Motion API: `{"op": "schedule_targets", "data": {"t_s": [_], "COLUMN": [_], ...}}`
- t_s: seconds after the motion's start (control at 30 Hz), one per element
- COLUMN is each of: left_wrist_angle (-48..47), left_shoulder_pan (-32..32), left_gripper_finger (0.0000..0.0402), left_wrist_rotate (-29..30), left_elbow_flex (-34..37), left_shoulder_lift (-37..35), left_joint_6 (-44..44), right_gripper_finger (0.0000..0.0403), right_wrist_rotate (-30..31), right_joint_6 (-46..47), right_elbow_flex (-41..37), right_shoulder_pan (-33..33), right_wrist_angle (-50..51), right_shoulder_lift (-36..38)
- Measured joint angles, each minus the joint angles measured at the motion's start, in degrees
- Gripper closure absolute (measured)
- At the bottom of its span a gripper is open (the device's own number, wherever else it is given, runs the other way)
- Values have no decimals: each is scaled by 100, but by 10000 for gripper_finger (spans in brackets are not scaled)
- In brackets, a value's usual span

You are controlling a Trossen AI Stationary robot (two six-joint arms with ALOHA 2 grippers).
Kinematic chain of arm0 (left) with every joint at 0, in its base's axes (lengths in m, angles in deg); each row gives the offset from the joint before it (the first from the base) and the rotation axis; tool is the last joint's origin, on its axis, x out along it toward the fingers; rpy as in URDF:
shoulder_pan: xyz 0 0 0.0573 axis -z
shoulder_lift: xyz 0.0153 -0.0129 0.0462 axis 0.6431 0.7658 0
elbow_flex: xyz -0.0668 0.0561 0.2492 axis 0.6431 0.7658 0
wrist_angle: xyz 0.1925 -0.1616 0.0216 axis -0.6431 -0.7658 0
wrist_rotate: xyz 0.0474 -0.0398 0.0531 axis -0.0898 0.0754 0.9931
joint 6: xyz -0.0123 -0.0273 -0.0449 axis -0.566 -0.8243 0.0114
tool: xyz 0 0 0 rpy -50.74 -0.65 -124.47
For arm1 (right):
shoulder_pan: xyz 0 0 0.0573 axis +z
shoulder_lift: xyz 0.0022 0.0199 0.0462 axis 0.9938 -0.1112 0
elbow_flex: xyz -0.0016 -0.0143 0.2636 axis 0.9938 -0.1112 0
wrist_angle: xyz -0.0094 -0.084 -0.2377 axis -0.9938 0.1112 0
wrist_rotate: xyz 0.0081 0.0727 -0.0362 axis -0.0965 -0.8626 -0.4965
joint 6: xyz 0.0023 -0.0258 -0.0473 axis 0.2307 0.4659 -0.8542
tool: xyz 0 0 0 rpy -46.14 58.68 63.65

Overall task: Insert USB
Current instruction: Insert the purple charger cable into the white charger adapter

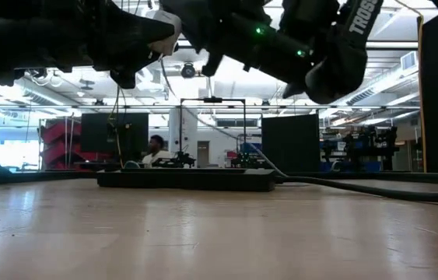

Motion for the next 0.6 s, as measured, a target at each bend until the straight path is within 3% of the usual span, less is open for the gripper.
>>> {"op": "schedule_targets", "data": {"t_s": [0.6], "left_wrist_angle": [831], "left_shoulder_pan": [45], "left_gripper_finger": [275], "left_wrist_rotate": [4], "left_elbow_flex": [265], "left_shoulder_lift": [0], "left_joint_6": [271], "right_gripper_finger": [403], "right_wrist_rotate": [-69], "right_joint_6": [-197], "right_elbow_flex": [44], "right_shoulder_pan": [81], "right_wrist_angle": [49], "right_shoulder_lift": [4]}}
